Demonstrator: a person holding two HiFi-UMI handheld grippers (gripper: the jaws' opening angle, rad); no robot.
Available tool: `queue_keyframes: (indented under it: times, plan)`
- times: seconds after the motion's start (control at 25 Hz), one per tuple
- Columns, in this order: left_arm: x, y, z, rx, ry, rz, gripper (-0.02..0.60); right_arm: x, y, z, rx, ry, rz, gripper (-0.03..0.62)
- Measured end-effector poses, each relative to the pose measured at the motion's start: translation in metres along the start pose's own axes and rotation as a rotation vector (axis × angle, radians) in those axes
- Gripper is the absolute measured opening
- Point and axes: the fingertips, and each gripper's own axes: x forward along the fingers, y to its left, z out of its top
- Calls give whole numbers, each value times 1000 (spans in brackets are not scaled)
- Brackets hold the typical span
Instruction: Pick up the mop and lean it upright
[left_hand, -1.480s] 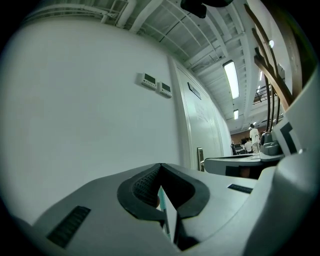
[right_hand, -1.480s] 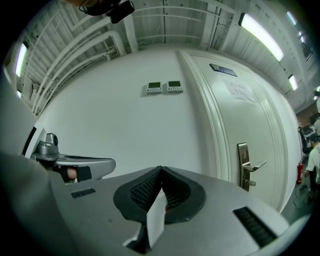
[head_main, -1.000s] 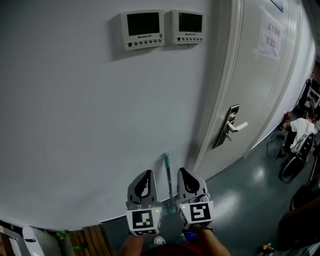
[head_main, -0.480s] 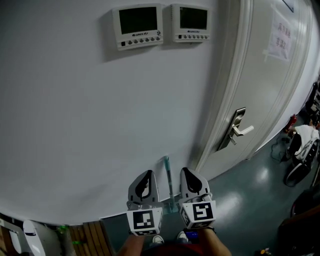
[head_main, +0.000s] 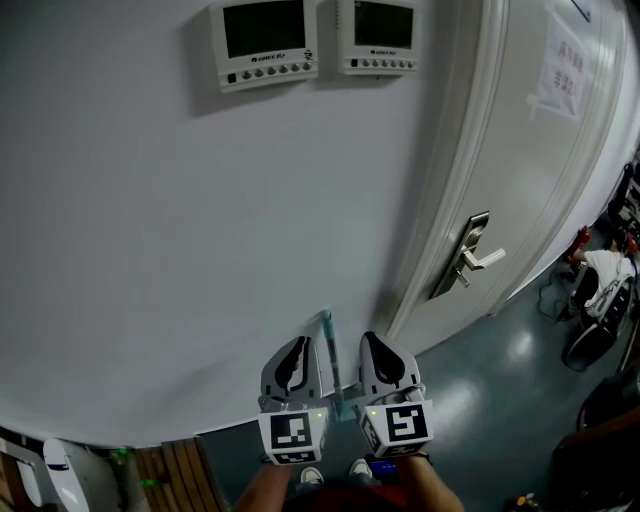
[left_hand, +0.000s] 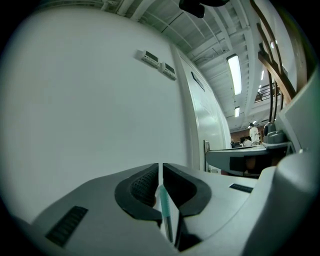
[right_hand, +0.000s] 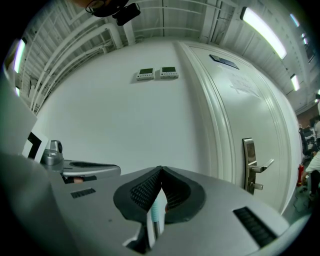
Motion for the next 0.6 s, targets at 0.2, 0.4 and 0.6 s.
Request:
queue_keyframes:
  times: [0.2, 0.4, 0.6]
  plan:
    - [14, -7, -18, -13, 42, -18, 82, 0, -8, -1, 3, -1, -14, 15]
    - [25, -12, -39, -31, 88, -31, 133, -1, -15, -3, 7, 1, -29, 15]
    - [37, -16, -59, -49, 129, -33, 171, -3, -20, -3, 0, 4, -41, 15]
